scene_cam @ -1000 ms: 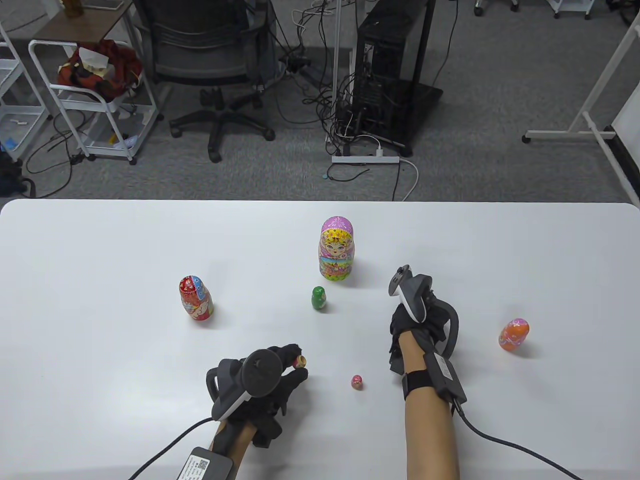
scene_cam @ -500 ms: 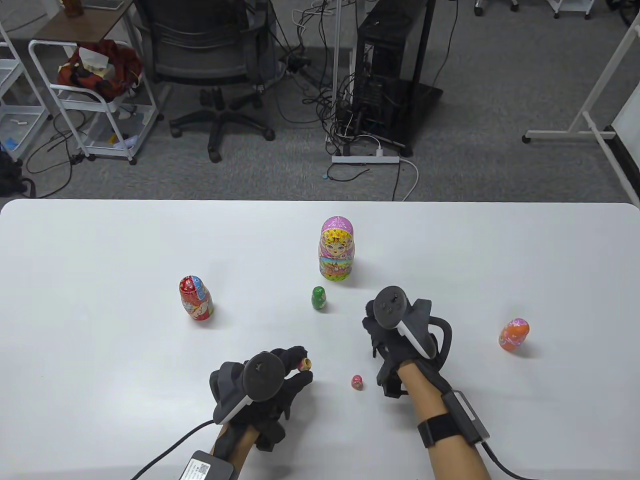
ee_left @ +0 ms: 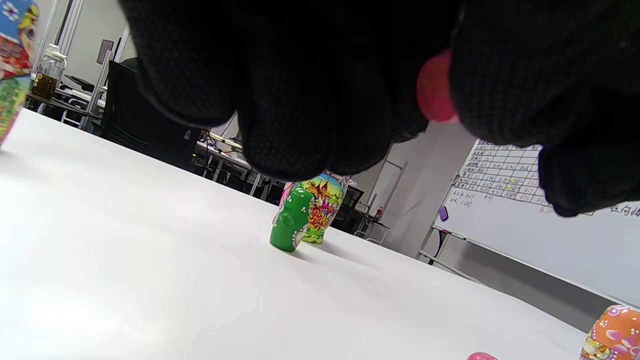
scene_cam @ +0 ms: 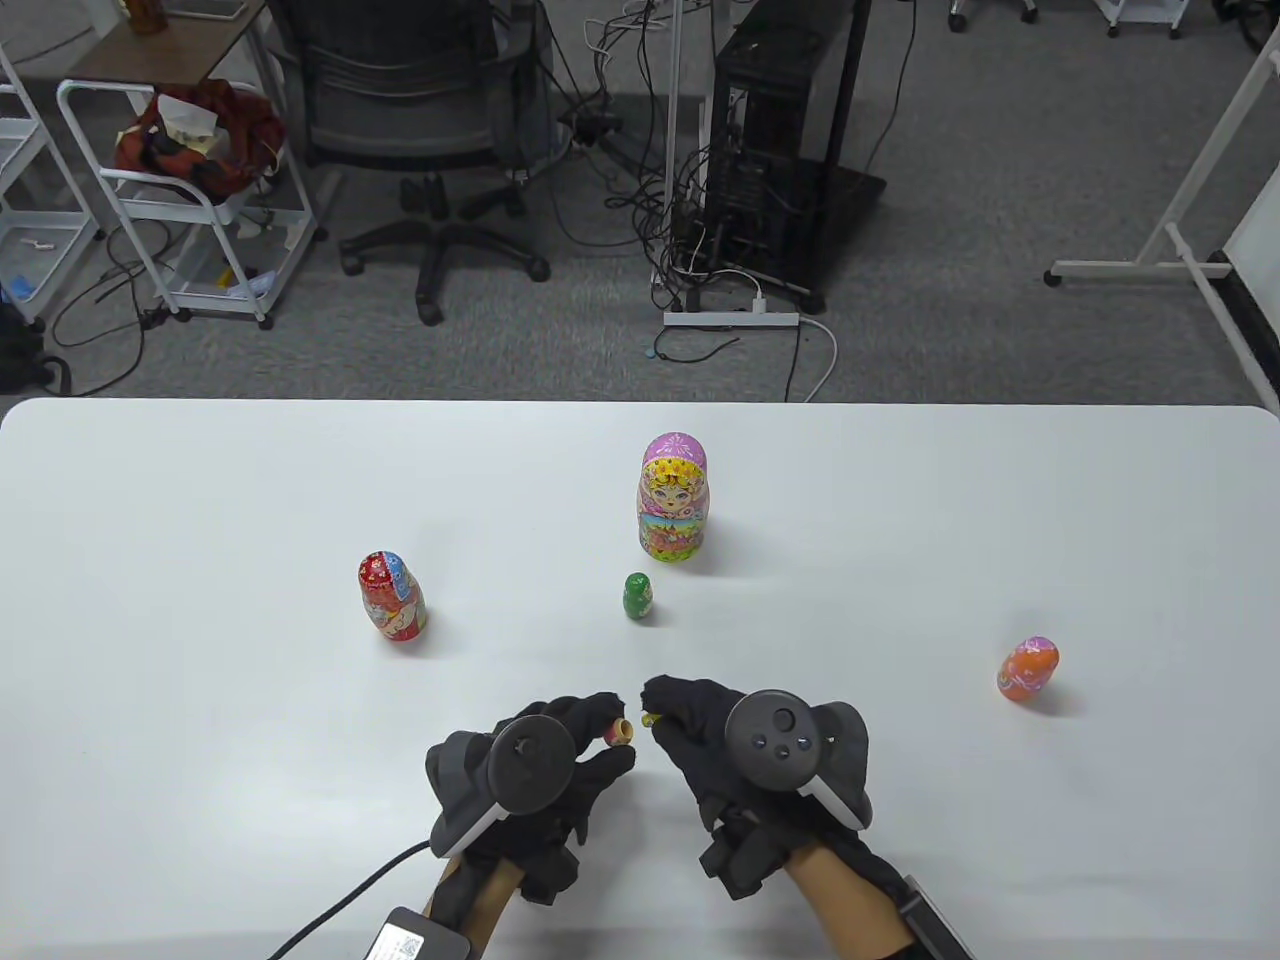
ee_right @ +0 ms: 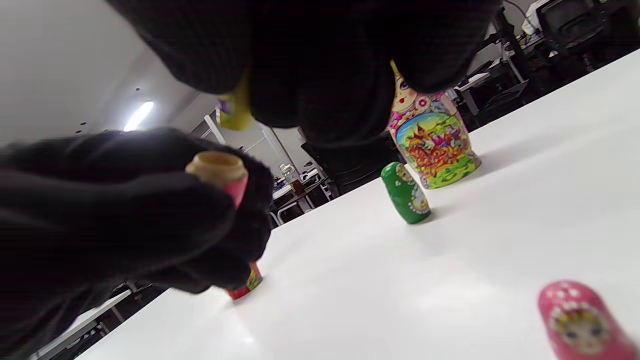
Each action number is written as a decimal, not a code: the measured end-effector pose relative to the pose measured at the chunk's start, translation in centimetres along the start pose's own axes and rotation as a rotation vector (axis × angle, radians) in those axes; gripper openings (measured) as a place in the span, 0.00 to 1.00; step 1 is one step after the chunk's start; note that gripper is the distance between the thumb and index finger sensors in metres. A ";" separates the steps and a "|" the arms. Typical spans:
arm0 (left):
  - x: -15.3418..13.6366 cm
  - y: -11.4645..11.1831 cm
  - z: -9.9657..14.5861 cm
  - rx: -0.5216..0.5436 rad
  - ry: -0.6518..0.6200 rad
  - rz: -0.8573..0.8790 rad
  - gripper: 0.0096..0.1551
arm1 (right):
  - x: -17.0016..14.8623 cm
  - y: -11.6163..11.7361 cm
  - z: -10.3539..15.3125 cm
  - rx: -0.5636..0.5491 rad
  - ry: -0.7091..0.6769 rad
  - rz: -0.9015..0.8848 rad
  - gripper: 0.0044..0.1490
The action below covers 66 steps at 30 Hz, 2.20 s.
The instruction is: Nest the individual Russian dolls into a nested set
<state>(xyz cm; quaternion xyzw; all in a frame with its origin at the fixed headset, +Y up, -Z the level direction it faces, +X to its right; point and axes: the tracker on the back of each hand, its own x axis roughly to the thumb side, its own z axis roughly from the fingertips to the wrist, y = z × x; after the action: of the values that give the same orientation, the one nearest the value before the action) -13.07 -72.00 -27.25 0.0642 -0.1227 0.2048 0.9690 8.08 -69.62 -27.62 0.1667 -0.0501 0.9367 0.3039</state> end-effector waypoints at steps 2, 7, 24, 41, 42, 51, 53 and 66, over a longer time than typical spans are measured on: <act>0.1 -0.1 0.1 -0.005 -0.003 0.011 0.35 | 0.0 0.3 0.2 0.011 -0.018 0.027 0.26; 0.4 -0.4 0.3 -0.017 -0.010 0.007 0.35 | 0.0 0.6 0.2 0.027 -0.022 -0.012 0.25; -0.1 -0.2 0.3 -0.026 0.015 0.060 0.35 | -0.9 0.1 0.2 0.016 0.037 0.100 0.30; -0.6 0.1 0.2 -0.016 0.034 0.039 0.35 | -5.2 3.9 -0.7 0.354 0.319 0.460 0.34; -0.6 0.1 0.2 -0.017 0.035 0.040 0.35 | -5.2 4.0 -0.7 0.357 0.316 0.463 0.34; -0.4 0.0 0.2 -0.029 0.028 0.015 0.35 | -5.2 4.7 -0.7 0.349 0.306 0.474 0.30; -0.4 -0.1 0.2 -0.032 0.028 0.009 0.35 | -5.1 5.0 -0.6 0.328 0.295 0.492 0.30; -0.5 0.1 0.2 -0.021 0.034 0.020 0.35 | -2.6 1.1 -0.3 0.073 0.143 0.133 0.30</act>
<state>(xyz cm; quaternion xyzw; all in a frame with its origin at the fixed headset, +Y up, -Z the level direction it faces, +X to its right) -13.62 -72.20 -27.20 0.0492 -0.1090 0.2141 0.9695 9.32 -71.87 -28.75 0.1069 -0.0049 0.9655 0.2375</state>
